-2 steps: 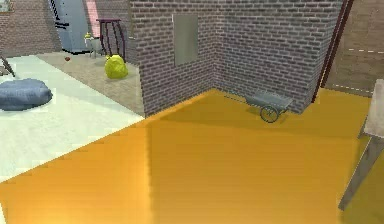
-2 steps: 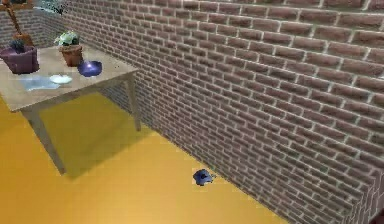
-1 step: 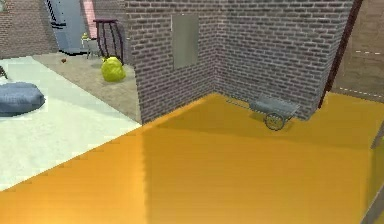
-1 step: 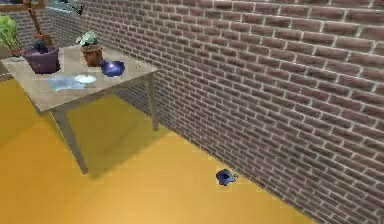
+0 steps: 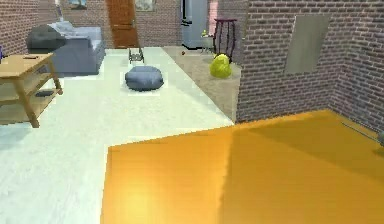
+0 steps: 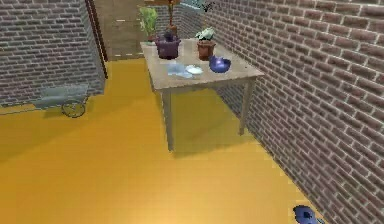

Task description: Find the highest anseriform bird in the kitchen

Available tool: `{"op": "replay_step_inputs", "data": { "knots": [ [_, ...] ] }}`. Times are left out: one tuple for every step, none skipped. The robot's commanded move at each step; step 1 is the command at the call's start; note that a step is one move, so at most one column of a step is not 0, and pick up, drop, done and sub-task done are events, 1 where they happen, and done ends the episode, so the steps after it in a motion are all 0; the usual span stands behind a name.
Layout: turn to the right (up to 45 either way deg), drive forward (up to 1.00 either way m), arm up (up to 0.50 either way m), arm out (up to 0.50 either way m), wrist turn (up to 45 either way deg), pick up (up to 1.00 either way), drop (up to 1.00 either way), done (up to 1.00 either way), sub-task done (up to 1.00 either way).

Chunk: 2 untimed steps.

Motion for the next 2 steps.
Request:
{"op": "replay_step_inputs", "data": {
  "knots": [
    [0.0,1.0,0.0,0.0,0.0,0.0,0.0,0.0,0.0],
    [0.0,1.0,0.0,0.0,0.0,0.0,0.0,0.0,0.0]
  ]
}}
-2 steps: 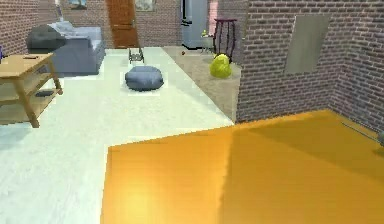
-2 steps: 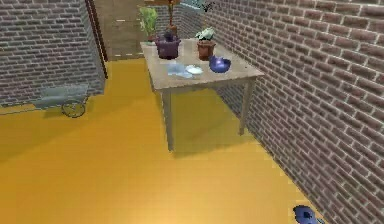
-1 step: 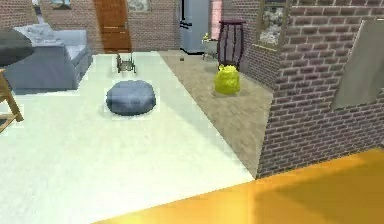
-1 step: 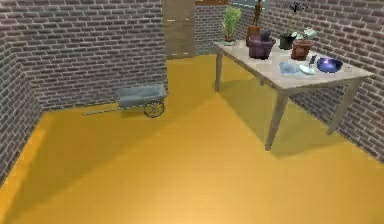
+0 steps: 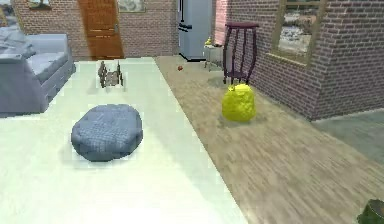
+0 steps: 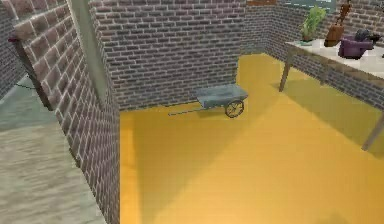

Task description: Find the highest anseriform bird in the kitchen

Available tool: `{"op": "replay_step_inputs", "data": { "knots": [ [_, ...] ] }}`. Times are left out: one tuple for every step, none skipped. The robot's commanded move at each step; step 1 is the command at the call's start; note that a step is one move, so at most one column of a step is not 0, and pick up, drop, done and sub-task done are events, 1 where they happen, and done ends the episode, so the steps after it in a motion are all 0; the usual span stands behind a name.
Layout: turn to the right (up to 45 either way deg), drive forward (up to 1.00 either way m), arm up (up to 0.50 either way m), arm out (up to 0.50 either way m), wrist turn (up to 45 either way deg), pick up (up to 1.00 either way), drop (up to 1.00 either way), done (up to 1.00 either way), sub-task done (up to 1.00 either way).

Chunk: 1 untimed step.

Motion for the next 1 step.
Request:
{"op": "replay_step_inputs", "data": {
  "knots": [
    [0.0,1.0,0.0,0.0,0.0,0.0,0.0,0.0,0.0]
  ]
}}
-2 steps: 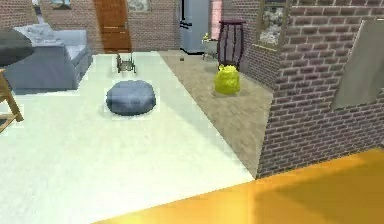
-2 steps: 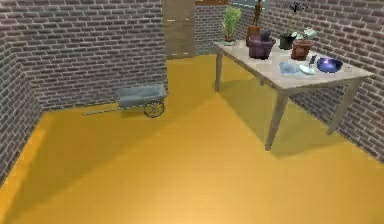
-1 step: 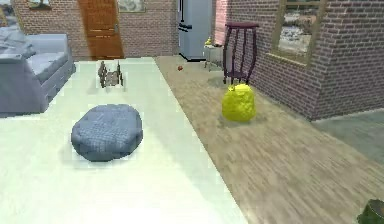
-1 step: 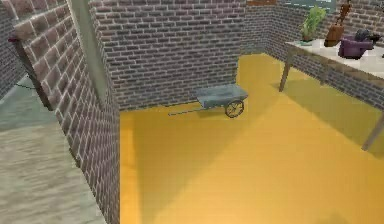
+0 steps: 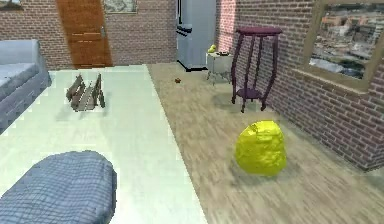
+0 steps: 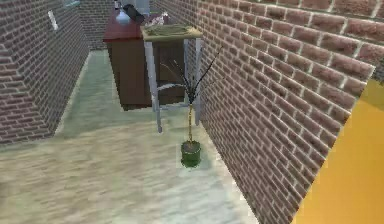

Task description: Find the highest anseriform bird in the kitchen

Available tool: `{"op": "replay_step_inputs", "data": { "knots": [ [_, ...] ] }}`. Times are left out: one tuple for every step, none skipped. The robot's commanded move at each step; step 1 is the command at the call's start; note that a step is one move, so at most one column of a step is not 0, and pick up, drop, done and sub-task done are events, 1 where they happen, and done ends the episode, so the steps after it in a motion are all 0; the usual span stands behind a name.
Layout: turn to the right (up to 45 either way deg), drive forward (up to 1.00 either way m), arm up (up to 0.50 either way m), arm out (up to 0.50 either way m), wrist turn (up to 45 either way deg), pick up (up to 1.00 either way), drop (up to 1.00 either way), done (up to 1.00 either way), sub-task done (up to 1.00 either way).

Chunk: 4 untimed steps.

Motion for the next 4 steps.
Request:
{"op": "replay_step_inputs", "data": {
  "knots": [
    [0.0,1.0,0.0,0.0,0.0,0.0,0.0,0.0,0.0],
    [0.0,1.0,0.0,0.0,0.0,0.0,0.0,0.0,0.0],
    [0.0,1.0,0.0,0.0,0.0,0.0,0.0,0.0,0.0],
    [-6.0,0.0,0.0,0.0,0.0,0.0,0.0,0.0,0.0]
  ]
}}
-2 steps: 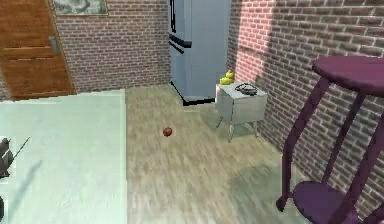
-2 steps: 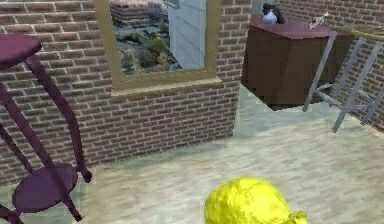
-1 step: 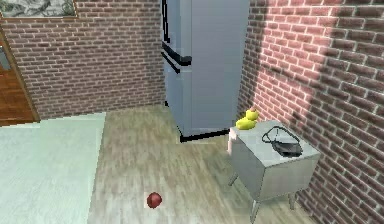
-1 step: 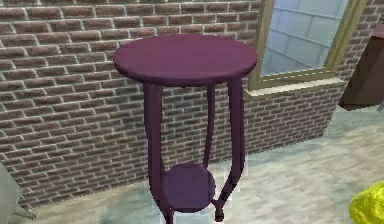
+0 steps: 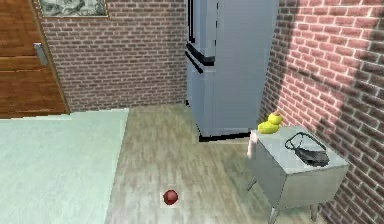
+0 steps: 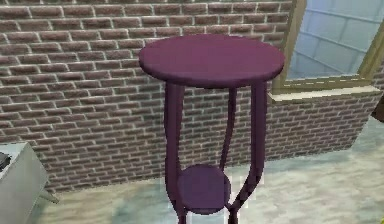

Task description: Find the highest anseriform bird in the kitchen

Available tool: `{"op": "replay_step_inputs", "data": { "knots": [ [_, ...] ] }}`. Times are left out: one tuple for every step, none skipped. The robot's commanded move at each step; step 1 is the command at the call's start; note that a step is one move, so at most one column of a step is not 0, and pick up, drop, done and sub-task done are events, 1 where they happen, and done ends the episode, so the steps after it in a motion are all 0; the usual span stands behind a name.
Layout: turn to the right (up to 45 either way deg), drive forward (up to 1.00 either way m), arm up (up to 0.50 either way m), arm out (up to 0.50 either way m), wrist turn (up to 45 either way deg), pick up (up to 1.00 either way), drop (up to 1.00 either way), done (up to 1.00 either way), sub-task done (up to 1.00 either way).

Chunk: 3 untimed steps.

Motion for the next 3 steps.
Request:
{"op": "replay_step_inputs", "data": {
  "knots": [
    [0.0,0.7,0.0,0.0,0.0,0.0,0.0,0.0,0.0],
    [-45.0,0.0,0.0,0.0,0.0,0.0,0.0,0.0,0.0],
    [-45.0,0.0,0.0,0.0,0.0,0.0,0.0,0.0,0.0]
  ]
}}
